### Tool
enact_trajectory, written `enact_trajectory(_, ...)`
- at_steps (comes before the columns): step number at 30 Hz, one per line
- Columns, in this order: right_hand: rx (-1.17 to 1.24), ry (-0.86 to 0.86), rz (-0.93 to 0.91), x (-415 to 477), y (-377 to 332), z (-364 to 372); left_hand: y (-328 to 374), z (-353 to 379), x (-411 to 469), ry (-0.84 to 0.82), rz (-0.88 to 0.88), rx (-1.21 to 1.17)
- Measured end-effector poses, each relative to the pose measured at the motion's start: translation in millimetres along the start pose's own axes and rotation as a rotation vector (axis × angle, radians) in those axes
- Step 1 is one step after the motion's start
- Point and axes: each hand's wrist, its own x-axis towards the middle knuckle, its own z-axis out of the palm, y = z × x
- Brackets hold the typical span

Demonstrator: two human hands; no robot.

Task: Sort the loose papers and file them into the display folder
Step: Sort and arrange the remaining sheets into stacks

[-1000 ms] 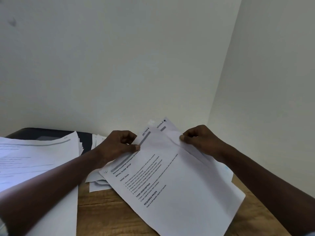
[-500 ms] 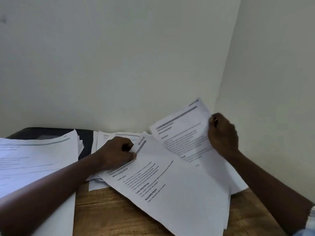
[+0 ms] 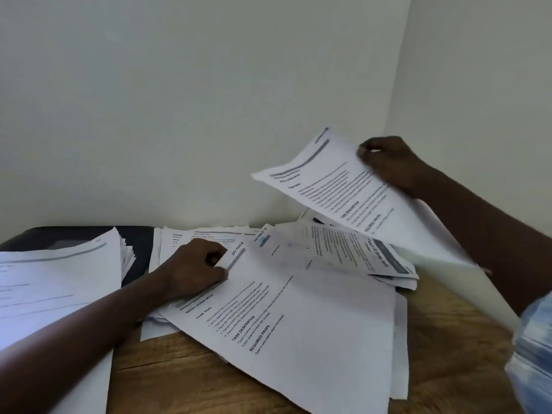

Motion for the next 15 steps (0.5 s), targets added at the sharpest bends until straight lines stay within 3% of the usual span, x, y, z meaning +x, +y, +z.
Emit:
enact_trajectory(4, -0.023, -0.177, -0.018, -20, -4, 26, 4, -1, 0, -0.033, -0.037, 0.018)
enact_trajectory(9, -0.224, -0.41, 0.0, -81, -13, 93, 1, -2, 2, -0.048, -0.043, -0.189)
enact_trajectory(15, -0.18, -0.264, 0.01, -119, -19, 134, 4, -2, 5, -0.035, -0.111, -0.34)
